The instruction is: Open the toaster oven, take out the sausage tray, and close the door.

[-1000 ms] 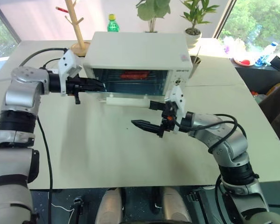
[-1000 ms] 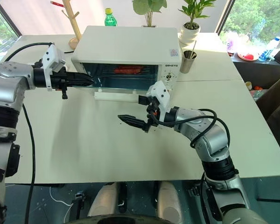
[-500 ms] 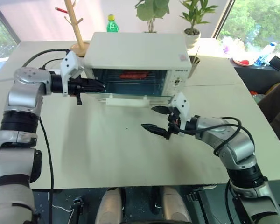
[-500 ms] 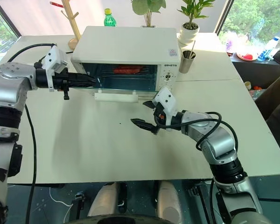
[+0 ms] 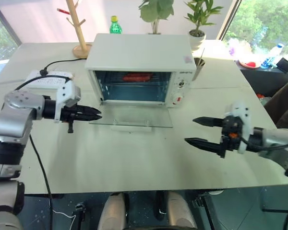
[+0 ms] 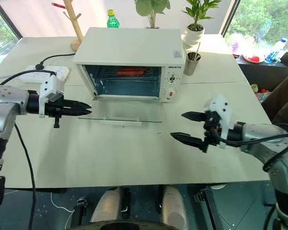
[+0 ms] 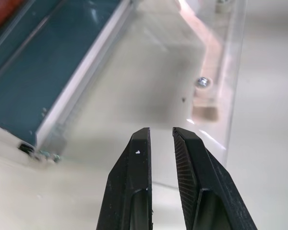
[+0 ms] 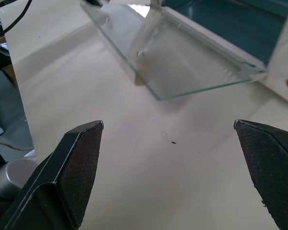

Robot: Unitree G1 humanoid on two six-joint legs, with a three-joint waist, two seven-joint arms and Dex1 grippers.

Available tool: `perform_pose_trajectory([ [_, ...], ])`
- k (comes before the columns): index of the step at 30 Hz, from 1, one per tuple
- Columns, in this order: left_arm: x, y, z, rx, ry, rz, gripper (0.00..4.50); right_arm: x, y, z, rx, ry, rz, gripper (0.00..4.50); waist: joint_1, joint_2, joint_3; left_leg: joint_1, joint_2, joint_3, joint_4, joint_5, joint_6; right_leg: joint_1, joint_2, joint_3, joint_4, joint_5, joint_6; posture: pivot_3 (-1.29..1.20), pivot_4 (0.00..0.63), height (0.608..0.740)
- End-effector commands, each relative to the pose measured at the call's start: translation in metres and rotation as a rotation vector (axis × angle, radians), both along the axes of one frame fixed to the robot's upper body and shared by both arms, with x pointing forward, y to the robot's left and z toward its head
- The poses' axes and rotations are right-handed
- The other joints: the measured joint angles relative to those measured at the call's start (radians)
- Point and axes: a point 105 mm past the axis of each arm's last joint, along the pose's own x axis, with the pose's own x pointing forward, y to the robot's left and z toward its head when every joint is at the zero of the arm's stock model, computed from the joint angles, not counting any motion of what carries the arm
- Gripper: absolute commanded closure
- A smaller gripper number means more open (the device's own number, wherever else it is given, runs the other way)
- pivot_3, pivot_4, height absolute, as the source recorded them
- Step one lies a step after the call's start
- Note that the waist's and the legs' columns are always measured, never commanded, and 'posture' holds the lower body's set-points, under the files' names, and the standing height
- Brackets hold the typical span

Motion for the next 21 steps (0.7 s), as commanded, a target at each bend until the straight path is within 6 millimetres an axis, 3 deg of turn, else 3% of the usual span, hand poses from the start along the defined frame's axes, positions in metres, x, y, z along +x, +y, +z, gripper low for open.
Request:
perform_pose_trajectory([
  [1,-0.001,-0.005,-0.003,0.015,-0.046,0.005,3.73,-0.002,-0.003,0.017,0.020,-0.051,-0.012,0.00,0.000,0.000,0.000,0.000,0.000,0.000,0.000,0.000,0.000,0.000,0.000,0.000,0.000,0.000,0.000,0.00,0.150,0.717],
  [7,0.009,-0.010,-0.031,0.060,-0.104,0.063,3.73,0.003,0.001,0.021,0.024,-0.080,-0.018,0.00,0.002,0.000,0.000,0.000,0.000,0.000,0.000,0.000,0.000,0.000,0.000,0.000,-0.001,0.000,0.000,0.00,0.150,0.717],
  [15,0.021,-0.014,-0.041,0.002,-0.165,0.216,3.73,0.026,0.023,0.039,0.056,-0.203,-0.044,0.00,-0.003,0.000,0.000,0.000,0.000,0.000,0.000,0.000,0.000,0.000,0.000,0.000,0.000,0.000,0.000,0.00,0.150,0.717],
  [21,0.006,-0.006,0.001,-0.236,-0.040,0.284,3.73,0.046,0.054,0.043,-0.009,-0.310,-0.011,0.00,-0.004,-0.001,0.000,0.000,0.000,0.000,0.000,0.000,0.000,0.000,0.000,0.000,0.000,0.000,0.000,0.00,0.150,0.717],
])
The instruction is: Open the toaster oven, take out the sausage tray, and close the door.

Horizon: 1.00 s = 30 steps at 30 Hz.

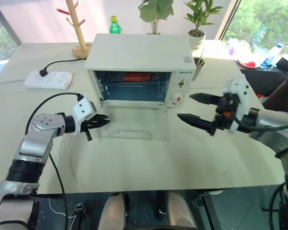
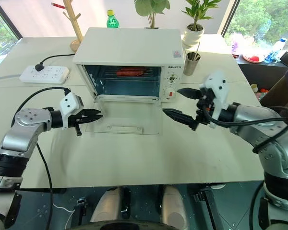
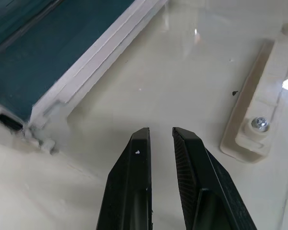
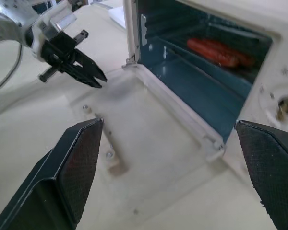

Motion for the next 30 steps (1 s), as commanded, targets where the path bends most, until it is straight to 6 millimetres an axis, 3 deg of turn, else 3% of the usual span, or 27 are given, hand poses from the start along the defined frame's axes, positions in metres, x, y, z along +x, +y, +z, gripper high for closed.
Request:
perform_pose_trajectory([
  [1,-0.012,0.009,0.042,-0.132,0.001,0.015,3.51,0.012,0.018,0.006,-0.035,-0.096,0.002,0.00,-0.002,0.000,0.000,0.000,0.000,0.000,0.000,0.000,0.000,-0.001,0.000,0.000,0.000,0.000,0.000,0.00,0.150,0.717],
  [4,-0.024,0.014,0.063,-0.231,0.045,0.006,2.45,0.025,0.038,0.001,-0.104,-0.172,0.016,0.00,-0.003,0.000,0.000,0.000,0.000,0.000,0.000,0.000,0.000,-0.001,0.000,0.000,0.000,0.000,0.000,0.00,0.150,0.717],
  [7,-0.035,0.018,0.089,-0.386,0.086,0.002,0.78,0.045,0.062,-0.008,-0.196,-0.271,0.017,0.00,-0.005,0.000,0.000,0.000,0.000,0.000,0.000,0.000,0.000,-0.001,0.000,0.000,0.000,0.000,0.000,0.00,0.150,0.717],
  [9,-0.036,0.022,0.102,-0.473,0.089,0.024,0.03,0.058,0.080,-0.014,-0.249,-0.338,0.025,0.00,-0.008,0.000,0.000,0.000,0.000,0.000,0.000,0.000,0.000,-0.001,0.000,0.000,0.000,0.000,0.000,0.00,0.150,0.717],
  [12,-0.037,0.025,0.106,-0.516,0.093,0.051,0.03,0.073,0.104,-0.020,-0.331,-0.437,0.057,0.00,-0.008,0.000,0.000,0.000,-0.001,-0.001,0.000,0.001,-0.002,-0.001,0.000,0.000,0.001,0.000,0.000,0.00,0.150,0.717],
  [19,-0.040,0.018,0.095,-0.427,0.074,0.065,0.03,0.110,0.144,-0.029,-0.443,-0.603,0.076,0.00,-0.023,-0.001,0.000,-0.001,-0.001,-0.001,0.000,0.004,-0.006,-0.001,-0.001,0.000,0.001,0.000,0.000,0.00,0.150,0.717],
  [23,-0.039,0.017,0.095,-0.420,0.062,0.067,0.03,0.125,0.153,-0.031,-0.454,-0.619,0.064,0.00,-0.029,-0.001,0.000,-0.001,-0.001,-0.001,-0.001,0.005,-0.010,-0.001,-0.001,0.000,0.002,0.000,0.000,0.00,0.150,0.717],
  [30,-0.036,0.018,0.096,-0.402,0.041,0.081,0.03,0.134,0.162,-0.034,-0.459,-0.614,0.074,0.00,-0.029,-0.001,0.000,-0.001,-0.001,-0.002,-0.001,0.006,-0.010,-0.001,-0.001,0.000,0.002,0.000,0.000,0.00,0.150,0.717],
])
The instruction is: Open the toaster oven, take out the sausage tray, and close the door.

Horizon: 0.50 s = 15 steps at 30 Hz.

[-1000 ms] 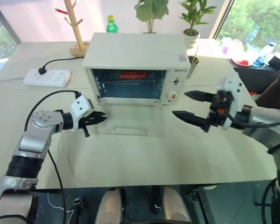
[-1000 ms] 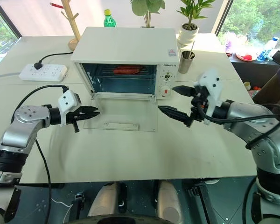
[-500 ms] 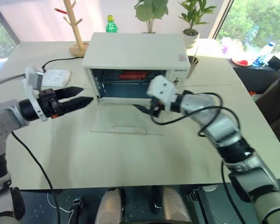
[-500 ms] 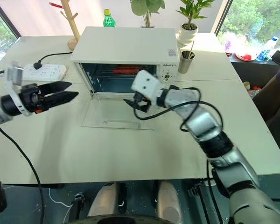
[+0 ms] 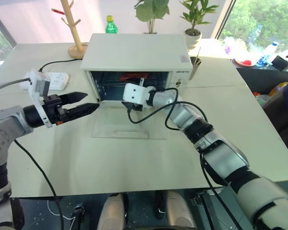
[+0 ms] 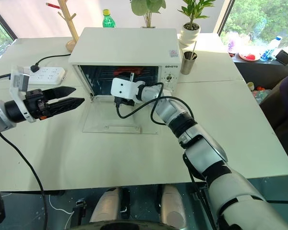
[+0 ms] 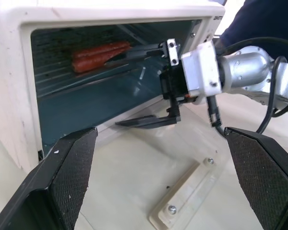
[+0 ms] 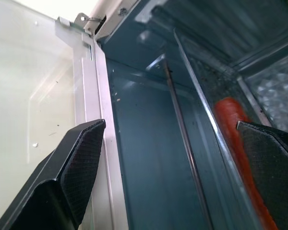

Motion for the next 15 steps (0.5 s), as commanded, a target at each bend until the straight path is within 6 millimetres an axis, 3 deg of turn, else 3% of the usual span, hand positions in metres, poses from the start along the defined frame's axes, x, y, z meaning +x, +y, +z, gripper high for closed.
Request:
perform_pose_trajectory([
  [1,0.000,-0.001,0.010,0.027,-0.054,0.004,0.03,0.002,0.008,0.021,0.038,-0.058,0.023,0.00,0.000,0.000,0.000,0.000,0.000,0.000,0.000,0.000,0.000,0.000,0.000,0.000,0.000,0.000,0.000,0.00,0.150,0.717],
  [2,0.000,-0.001,0.010,0.028,-0.058,0.007,0.03,0.003,0.008,0.021,0.035,-0.059,0.020,0.00,0.000,0.000,0.000,0.000,0.000,0.000,0.000,0.000,0.000,0.000,0.000,0.000,0.000,0.000,0.000,0.00,0.150,0.717],
  [5,0.002,-0.002,0.010,0.030,-0.063,0.009,0.00,0.009,0.007,0.021,0.038,-0.060,-0.006,0.90,-0.001,0.000,0.000,0.000,0.000,0.000,0.000,0.000,0.000,0.000,0.000,0.000,0.000,0.000,0.000,0.00,0.150,0.717],
  [10,0.003,-0.004,0.010,0.034,-0.068,0.009,0.00,0.018,0.004,0.026,0.047,-0.066,-0.054,3.43,-0.002,0.000,0.000,0.000,0.000,0.000,0.000,0.000,0.000,0.000,0.000,0.000,0.000,0.000,0.000,0.00,0.150,0.717],
  [15,0.004,-0.004,0.011,0.033,-0.075,0.011,0.00,0.023,0.003,0.028,0.050,-0.064,-0.075,3.43,-0.002,0.000,0.000,0.000,0.000,0.000,0.000,0.000,0.000,0.000,0.000,0.000,0.000,0.000,0.000,0.00,0.150,0.717],
])
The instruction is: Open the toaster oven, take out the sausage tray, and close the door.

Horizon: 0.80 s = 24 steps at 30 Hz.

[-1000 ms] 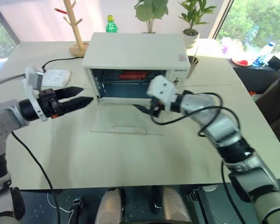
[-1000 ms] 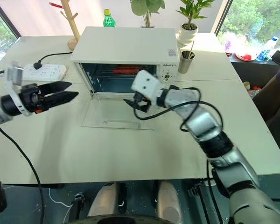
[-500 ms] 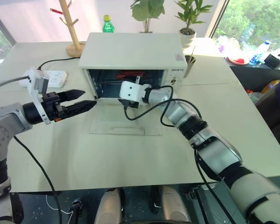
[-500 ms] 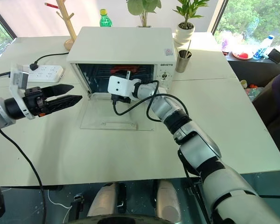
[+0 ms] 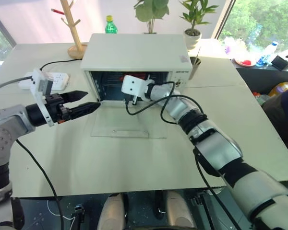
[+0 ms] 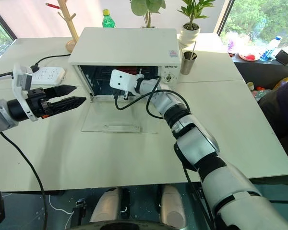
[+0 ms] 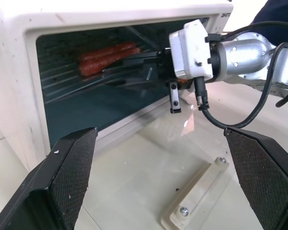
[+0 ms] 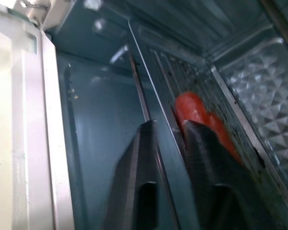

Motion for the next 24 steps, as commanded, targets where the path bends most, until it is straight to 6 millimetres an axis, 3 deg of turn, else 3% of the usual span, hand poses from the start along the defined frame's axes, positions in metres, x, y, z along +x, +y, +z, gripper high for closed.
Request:
perform_pose_trajectory([
  [1,0.000,-0.003,0.011,0.011,-0.052,-0.007,0.00,0.002,0.005,0.016,0.023,-0.034,-0.002,3.43,0.000,0.000,0.000,0.000,0.000,0.000,0.000,0.000,0.000,0.000,0.000,0.000,0.000,0.000,0.000,0.00,0.150,0.717],
  [18,0.007,-0.007,0.014,0.019,-0.064,-0.023,0.00,0.016,-0.002,0.017,-0.129,-0.142,-0.109,3.43,0.000,0.000,0.000,0.000,0.000,0.000,0.000,0.000,0.000,0.000,0.000,0.000,0.000,0.000,0.000,0.00,0.150,0.717],
  [22,0.009,-0.005,0.013,0.027,-0.065,-0.022,0.00,0.016,-0.001,0.015,-0.137,-0.156,-0.105,4.43,-0.001,-0.001,0.000,0.000,0.000,0.000,-0.001,0.000,0.000,0.000,0.000,0.000,0.000,0.000,0.000,0.00,0.150,0.717],
  [24,0.010,-0.005,0.013,0.030,-0.066,-0.024,0.00,0.015,-0.001,0.014,-0.140,-0.159,-0.103,4.43,0.000,-0.001,-0.001,0.000,0.000,-0.001,-0.001,0.000,0.001,0.000,0.000,-0.001,0.000,0.000,0.000,0.00,0.150,0.717],
])
